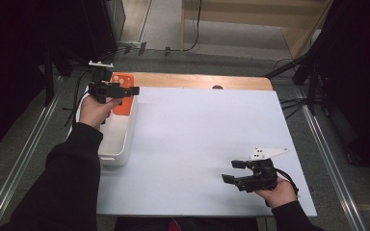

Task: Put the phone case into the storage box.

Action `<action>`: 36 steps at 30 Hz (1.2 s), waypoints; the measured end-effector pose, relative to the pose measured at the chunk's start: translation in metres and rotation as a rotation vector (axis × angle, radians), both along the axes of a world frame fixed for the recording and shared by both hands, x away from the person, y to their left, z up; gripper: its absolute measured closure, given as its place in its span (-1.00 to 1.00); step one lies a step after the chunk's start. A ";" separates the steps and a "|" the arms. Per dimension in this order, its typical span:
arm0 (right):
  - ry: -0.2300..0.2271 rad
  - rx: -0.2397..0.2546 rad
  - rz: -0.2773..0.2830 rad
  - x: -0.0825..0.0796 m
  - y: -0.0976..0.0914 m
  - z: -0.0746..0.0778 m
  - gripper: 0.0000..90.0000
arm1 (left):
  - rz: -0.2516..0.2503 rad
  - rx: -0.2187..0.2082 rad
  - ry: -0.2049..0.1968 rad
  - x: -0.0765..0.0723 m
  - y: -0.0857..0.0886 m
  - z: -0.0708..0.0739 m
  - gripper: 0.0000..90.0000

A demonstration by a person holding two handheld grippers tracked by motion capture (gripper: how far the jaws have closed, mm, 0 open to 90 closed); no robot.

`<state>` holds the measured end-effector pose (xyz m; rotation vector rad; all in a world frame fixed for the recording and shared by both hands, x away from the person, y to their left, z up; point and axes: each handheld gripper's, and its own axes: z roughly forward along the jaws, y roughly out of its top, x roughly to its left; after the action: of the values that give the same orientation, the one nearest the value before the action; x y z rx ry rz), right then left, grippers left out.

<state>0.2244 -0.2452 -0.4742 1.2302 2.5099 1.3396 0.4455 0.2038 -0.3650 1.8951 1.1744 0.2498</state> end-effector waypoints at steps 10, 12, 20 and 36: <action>-0.007 0.007 0.001 0.000 -0.001 0.000 -0.40 | -0.083 0.000 -0.021 -0.019 -0.012 0.007 -0.69; -0.003 0.006 -0.001 0.001 -0.001 0.000 -0.40 | -0.101 -0.015 -0.013 -0.021 -0.014 0.007 -0.69; -0.004 0.012 0.013 0.004 0.003 0.001 -0.40 | -0.184 0.016 0.001 -0.034 -0.023 0.004 -0.66; -0.004 0.012 0.030 0.013 0.008 0.002 -0.40 | -0.299 0.011 -0.021 -0.070 -0.037 -0.005 -0.66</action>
<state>0.2373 -0.2371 -0.4720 1.1957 2.5314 1.3646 0.3757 0.1670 -0.3697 2.0419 0.8628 0.1114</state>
